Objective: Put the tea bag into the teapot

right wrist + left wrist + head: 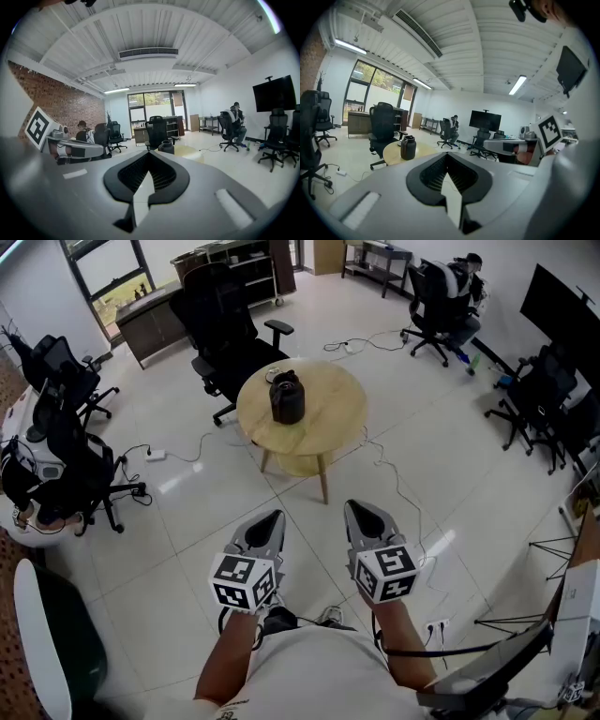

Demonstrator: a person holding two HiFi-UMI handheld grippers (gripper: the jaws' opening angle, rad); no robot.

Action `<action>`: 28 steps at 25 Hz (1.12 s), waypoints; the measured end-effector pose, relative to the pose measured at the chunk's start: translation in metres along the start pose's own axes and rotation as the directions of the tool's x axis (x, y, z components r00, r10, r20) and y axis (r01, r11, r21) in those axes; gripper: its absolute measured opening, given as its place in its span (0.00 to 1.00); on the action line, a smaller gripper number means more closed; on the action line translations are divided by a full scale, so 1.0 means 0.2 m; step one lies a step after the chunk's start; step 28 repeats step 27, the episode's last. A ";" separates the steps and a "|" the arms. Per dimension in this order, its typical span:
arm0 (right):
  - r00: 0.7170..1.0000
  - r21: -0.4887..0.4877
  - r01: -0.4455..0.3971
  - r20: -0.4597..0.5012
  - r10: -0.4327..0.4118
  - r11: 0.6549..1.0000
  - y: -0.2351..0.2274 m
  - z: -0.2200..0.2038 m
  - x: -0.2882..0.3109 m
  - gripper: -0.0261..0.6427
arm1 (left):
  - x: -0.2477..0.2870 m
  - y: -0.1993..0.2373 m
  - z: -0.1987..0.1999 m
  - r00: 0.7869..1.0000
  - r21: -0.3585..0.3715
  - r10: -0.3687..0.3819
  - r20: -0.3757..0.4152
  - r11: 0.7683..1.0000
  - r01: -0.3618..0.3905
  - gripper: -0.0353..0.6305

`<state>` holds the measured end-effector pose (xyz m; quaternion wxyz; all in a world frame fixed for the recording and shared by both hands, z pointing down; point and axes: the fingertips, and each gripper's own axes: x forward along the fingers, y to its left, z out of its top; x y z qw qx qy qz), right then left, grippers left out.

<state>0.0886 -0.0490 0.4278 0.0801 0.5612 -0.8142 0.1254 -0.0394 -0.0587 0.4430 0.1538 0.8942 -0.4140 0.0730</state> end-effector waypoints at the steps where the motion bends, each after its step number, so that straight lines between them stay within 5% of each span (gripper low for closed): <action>1: 1.000 0.001 -0.003 0.004 0.003 1.000 -0.01 0.00 -0.01 0.03 | 0.00 -0.01 0.01 1.000 0.005 0.002 0.002 1.000 -0.002 0.07; 28: 0.999 -0.016 -0.042 0.006 0.042 0.999 0.03 0.05 0.08 0.03 | 0.00 0.06 0.05 0.999 0.005 0.033 0.026 0.999 -0.033 0.07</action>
